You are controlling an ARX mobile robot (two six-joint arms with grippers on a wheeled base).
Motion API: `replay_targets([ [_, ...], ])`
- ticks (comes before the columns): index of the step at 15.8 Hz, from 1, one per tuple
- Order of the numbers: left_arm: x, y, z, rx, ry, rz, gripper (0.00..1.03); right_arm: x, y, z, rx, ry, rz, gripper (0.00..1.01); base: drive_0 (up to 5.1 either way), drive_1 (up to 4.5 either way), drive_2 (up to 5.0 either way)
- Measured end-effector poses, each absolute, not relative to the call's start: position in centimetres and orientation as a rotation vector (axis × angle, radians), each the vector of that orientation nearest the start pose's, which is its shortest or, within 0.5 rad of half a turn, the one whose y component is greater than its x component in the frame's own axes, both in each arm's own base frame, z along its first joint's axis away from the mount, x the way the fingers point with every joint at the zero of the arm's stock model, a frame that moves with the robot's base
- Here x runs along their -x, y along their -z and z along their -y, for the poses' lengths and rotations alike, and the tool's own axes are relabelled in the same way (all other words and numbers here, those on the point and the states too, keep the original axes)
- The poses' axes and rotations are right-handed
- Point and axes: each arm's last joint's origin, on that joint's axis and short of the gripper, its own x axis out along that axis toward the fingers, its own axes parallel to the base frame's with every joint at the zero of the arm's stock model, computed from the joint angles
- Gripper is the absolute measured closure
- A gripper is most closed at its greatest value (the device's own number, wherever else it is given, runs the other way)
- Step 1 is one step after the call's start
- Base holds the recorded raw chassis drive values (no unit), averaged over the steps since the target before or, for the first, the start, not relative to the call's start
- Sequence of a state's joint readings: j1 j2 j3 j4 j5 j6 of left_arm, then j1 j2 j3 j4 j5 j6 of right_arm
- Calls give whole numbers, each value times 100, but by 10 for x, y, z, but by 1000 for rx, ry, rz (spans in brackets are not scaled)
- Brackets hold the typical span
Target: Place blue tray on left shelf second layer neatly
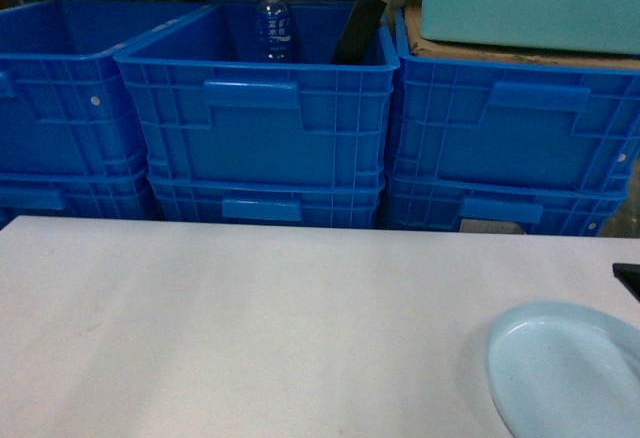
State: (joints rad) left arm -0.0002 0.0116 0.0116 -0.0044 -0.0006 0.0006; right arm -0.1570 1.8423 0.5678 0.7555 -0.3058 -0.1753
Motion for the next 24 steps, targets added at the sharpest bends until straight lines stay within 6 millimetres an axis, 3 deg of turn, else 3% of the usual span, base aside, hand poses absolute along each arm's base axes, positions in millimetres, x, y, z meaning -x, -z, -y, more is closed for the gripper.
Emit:
replay_targets([
  [1, -98, -166, 0, 0, -1, -4, 5, -298, -74, 46, 39, -154, -549, 3, 0, 0, 0],
  [8, -98, -166, 0, -1, 0, -4, 5, -286, -57, 55, 18, -120, -583, 3, 0, 0, 0],
  [14, -98, -166, 0, 0, 0, -4, 5, -261, -20, 51, -7, -122, -678, 3, 0, 0, 0],
  [20, -98, -166, 0, 0, 0, -4, 5, -266, -10, 60, -21, -103, -679, 3, 0, 0, 0],
  [21, -98, -166, 0, -1, 0, -4, 5, -267, -10, 61, -21, -102, -676, 8, 0, 0, 0],
  [24, -98, -166, 0, -1, 0, -4, 5, -267, -9, 62, -19, -89, -671, 42, 0, 0, 0],
])
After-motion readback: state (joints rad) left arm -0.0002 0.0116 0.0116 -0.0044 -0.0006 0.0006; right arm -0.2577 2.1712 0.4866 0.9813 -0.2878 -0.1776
